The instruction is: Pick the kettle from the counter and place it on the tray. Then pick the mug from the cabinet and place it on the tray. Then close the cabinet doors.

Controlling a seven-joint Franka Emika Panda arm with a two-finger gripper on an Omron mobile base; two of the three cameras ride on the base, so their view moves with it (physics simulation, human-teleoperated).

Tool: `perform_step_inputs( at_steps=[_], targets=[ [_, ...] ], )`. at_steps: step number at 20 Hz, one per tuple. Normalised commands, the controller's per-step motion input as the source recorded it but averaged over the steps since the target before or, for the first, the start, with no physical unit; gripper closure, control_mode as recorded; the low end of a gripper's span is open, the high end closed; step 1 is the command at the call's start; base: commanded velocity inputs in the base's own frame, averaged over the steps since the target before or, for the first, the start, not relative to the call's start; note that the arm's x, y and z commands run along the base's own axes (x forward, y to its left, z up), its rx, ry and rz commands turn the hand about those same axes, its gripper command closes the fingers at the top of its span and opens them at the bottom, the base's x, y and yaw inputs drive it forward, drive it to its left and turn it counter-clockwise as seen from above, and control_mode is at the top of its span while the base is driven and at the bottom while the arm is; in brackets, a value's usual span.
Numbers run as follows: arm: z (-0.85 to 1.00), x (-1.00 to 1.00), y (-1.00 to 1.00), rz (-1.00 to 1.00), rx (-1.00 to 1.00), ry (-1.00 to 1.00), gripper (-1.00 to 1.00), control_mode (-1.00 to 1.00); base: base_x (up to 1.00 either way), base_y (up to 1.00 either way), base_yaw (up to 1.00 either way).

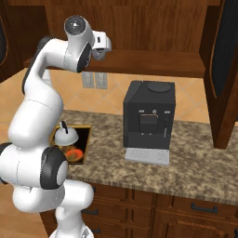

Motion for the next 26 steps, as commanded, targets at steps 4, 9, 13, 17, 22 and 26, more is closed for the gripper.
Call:
perform_step_inputs(
  at_steps=[4, 9, 13, 17, 22, 26],
  targets=[
    [-0.09, 0.49, 0.00, 0.01, 0.09, 0.00, -1.00, -1.00, 0.00, 0.00, 0.00],
    [-0.16, 0.44, 0.01, 0.00, 0.06, 0.00, -1.00, -1.00, 0.00, 0.00, 0.00],
    [-0.13, 0.42, 0.00, 0.00, 0.03, 0.00, -1.00, -1.00, 0.00, 0.00, 0.00],
    [-0.12, 0.31, 0.04, 0.00, 0.02, 0.01, -1.00, -1.00, 0.00, 0.00, 0.00],
    [-0.07, 0.34, 0.09, 0.00, 0.00, 0.03, -1.00, -1.00, 0.00, 0.00, 0.00],
    [-0.05, 0.35, 0.04, 0.00, 0.00, 0.05, -1.00, -1.00, 0.00, 0.00, 0.00]
  ],
)
